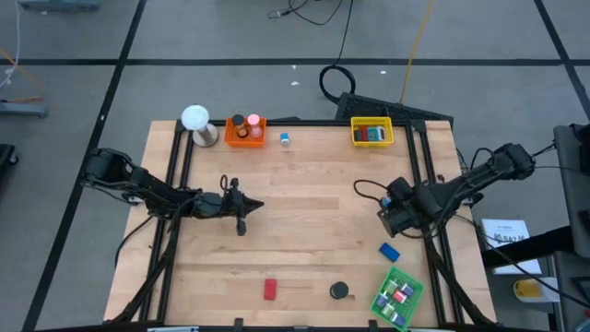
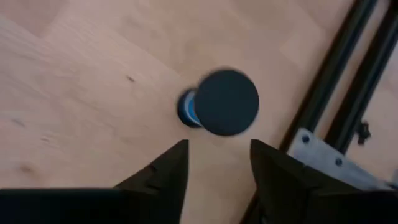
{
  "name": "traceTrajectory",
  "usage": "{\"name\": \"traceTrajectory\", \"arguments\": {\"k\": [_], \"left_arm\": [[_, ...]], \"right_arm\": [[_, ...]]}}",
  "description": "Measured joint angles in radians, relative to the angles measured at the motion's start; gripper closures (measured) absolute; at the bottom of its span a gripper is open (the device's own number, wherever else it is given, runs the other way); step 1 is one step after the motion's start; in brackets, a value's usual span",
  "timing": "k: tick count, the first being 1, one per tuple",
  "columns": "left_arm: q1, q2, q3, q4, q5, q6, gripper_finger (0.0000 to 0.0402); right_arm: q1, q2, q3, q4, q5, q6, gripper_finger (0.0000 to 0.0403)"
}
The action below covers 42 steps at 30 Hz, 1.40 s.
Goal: Pick & Place Office items
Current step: Put the black hourglass into the red basket
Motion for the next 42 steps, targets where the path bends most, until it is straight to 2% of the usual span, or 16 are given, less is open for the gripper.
{"name": "traceTrajectory", "arguments": {"k": [7,14,21,26,37,42], "left_arm": [[0.000,0.000,0.000,0.000,0.000,0.000,0.0386],[0.000,0.000,0.000,0.000,0.000,0.002,0.0399],[0.000,0.000,0.000,0.000,0.000,0.004,0.0384],[0.000,0.000,0.000,-0.001,0.000,0.008,0.0395],[0.000,0.000,0.000,-0.003,0.000,0.008,0.0385],[0.000,0.000,0.000,-0.004,0.000,0.008,0.0399]], "right_arm": [[-0.027,0.000,-0.059,0.012,-0.063,-0.001,0.0169],[-0.044,0.000,-0.062,0.029,-0.081,-0.028,0.0138],[-0.098,0.000,-0.062,0.051,-0.053,-0.060,0.0135],[-0.152,0.000,-0.065,0.114,-0.053,-0.133,0.0135],[-0.273,0.000,-0.170,0.241,-0.060,-0.290,0.0136],[-0.295,0.000,-0.201,0.333,-0.085,-0.348,0.0160]]}}
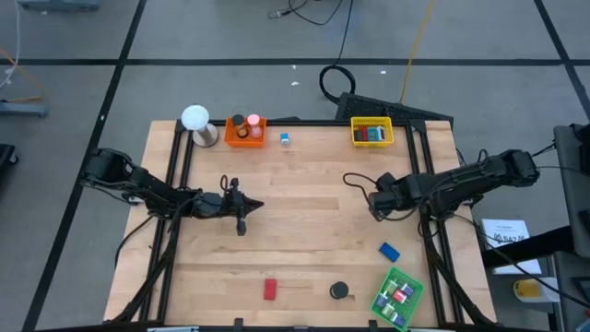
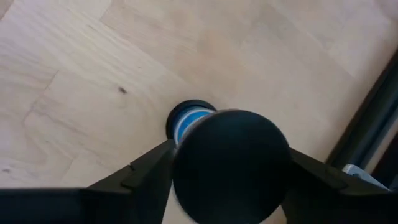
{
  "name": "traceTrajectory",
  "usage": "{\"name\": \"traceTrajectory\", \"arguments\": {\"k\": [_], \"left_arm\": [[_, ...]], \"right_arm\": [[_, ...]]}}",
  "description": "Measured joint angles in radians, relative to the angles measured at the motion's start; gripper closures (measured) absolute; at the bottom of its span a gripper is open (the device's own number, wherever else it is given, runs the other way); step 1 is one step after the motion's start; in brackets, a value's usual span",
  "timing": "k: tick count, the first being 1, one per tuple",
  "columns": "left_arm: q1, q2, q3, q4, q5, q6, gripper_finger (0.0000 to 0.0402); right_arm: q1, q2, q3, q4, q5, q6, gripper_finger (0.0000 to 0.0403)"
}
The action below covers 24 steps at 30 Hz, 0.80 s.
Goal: Pick & Place Office items
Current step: Put the black hourglass into the red basket
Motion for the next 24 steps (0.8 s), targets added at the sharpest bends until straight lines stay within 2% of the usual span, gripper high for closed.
{"name": "traceTrajectory", "arguments": {"k": [5,13,19,22,24], "left_arm": [[0.000,0.000,0.000,-0.004,0.000,-0.001,0.0389],[0.004,-0.006,-0.029,0.010,-0.021,0.070,0.0394],[0.049,-0.052,-0.082,0.027,-0.052,0.040,0.0398],[0.075,-0.090,-0.124,0.072,-0.054,0.034,0.0396],[0.094,-0.115,-0.140,0.084,-0.055,0.026,0.0391]], "right_arm": [[-0.005,-0.001,-0.009,0.014,-0.009,-0.004,0.0210],[-0.005,0.000,0.034,0.045,-0.030,-0.036,0.0210],[-0.055,0.054,0.104,0.338,-0.062,-0.194,0.0209],[-0.101,0.150,0.175,0.500,-0.113,-0.335,0.0209],[-0.132,0.238,0.254,0.549,-0.147,-0.423,0.0209]]}}
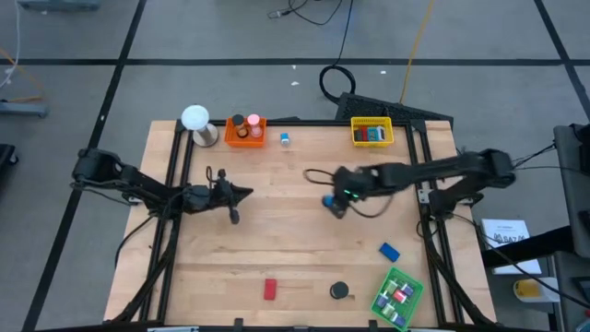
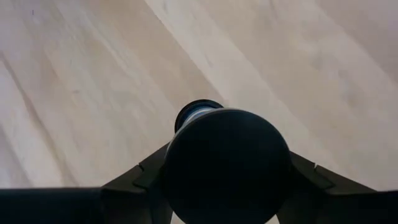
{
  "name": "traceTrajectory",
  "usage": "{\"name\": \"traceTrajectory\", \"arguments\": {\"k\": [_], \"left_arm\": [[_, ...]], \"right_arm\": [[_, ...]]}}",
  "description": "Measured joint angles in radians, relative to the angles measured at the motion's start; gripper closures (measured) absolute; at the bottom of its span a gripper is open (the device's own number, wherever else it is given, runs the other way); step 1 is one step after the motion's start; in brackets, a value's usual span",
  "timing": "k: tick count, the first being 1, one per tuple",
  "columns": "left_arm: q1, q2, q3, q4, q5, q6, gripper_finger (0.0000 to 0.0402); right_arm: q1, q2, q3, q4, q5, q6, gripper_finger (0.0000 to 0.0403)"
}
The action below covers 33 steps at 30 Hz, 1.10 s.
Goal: Pick & Place Office items
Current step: Put the black hourglass into the red basket
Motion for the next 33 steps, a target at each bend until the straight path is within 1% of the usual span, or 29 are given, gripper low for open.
{"name": "traceTrajectory", "arguments": {"k": [5,9,12,15,17,19,22,25,29,33], "left_arm": [[0.030,-0.027,0.001,-0.032,-0.008,-0.016,0.0398],[0.041,-0.027,0.001,-0.051,-0.008,-0.029,0.0392],[0.046,-0.026,0.001,-0.068,-0.008,-0.038,0.0386],[0.048,-0.026,0.001,-0.071,-0.011,-0.040,0.0388],[0.048,-0.026,0.001,-0.072,-0.012,-0.044,0.0396],[0.048,-0.026,0.001,-0.072,-0.012,-0.045,0.0399],[0.048,-0.026,0.001,-0.072,-0.015,-0.053,0.0391],[0.048,-0.026,0.001,-0.072,-0.015,-0.056,0.0389],[0.048,-0.026,0.001,-0.072,-0.015,-0.058,0.0399],[0.048,-0.026,0.001,-0.074,-0.014,-0.063,0.0388]], "right_arm": [[-0.071,0.272,0.287,-0.024,-0.041,-0.224,0.0209],[-0.110,0.463,0.524,-0.056,-0.116,-0.382,0.0209],[-0.128,0.577,0.674,-0.119,-0.126,-0.485,0.0209],[-0.139,0.658,0.782,-0.124,-0.145,-0.554,0.0209],[-0.142,0.703,0.840,-0.133,-0.158,-0.585,0.0209],[-0.145,0.734,0.877,-0.135,-0.175,-0.605,0.0209],[-0.145,0.769,0.897,-0.138,-0.193,-0.624,0.0209],[-0.145,0.783,0.897,-0.144,-0.194,-0.624,0.0207],[-0.142,0.785,0.888,-0.115,-0.195,-0.624,0.0202],[-0.133,0.785,0.860,-0.045,-0.193,-0.637,0.0202]]}}
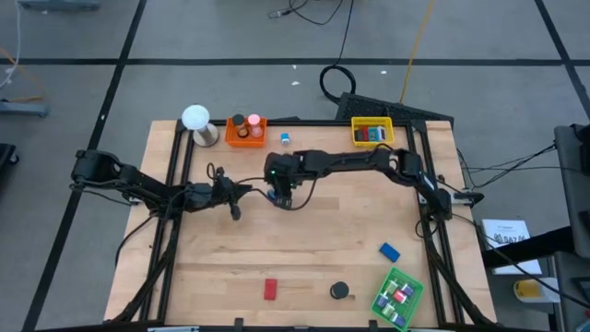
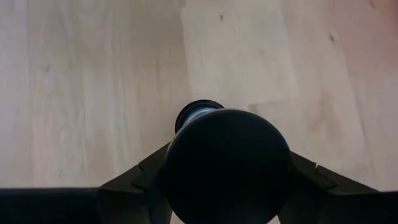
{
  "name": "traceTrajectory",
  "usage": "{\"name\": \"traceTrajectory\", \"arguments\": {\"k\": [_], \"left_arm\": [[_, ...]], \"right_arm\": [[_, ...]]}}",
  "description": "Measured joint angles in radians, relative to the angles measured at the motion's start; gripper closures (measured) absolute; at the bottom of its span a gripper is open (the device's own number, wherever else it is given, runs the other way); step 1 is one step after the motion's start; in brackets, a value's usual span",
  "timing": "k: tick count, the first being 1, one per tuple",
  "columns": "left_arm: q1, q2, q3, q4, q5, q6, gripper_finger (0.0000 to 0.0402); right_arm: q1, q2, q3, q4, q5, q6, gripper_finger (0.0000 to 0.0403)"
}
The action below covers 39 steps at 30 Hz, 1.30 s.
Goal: Pick & Place Office items
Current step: Put the black hourglass into the red basket
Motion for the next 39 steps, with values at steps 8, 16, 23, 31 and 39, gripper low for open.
{"name": "traceTrajectory", "arguments": {"k": [8,16,23,31,39], "left_arm": [[-0.002,0.000,0.000,-0.015,0.042,-0.045,0.0386],[0.014,-0.056,0.028,-0.113,0.143,-0.042,0.0396],[0.062,-0.208,0.236,-0.688,0.161,-0.021,0.0394],[0.111,-0.247,0.644,-1.339,0.162,-0.046,0.0373],[0.158,-0.050,0.957,-1.668,0.294,-0.045,0.0284]], "right_arm": [[0.022,0.000,-0.007,0.060,0.057,-0.019,0.0155],[0.047,-0.143,-0.011,-0.029,0.093,-0.055,0.0145],[0.082,-0.347,-0.306,0.108,0.183,-0.055,0.0269],[0.090,-0.601,-0.755,0.432,0.183,0.018,0.0397],[0.085,-0.802,-1.014,0.673,0.185,0.047,0.0386]]}}
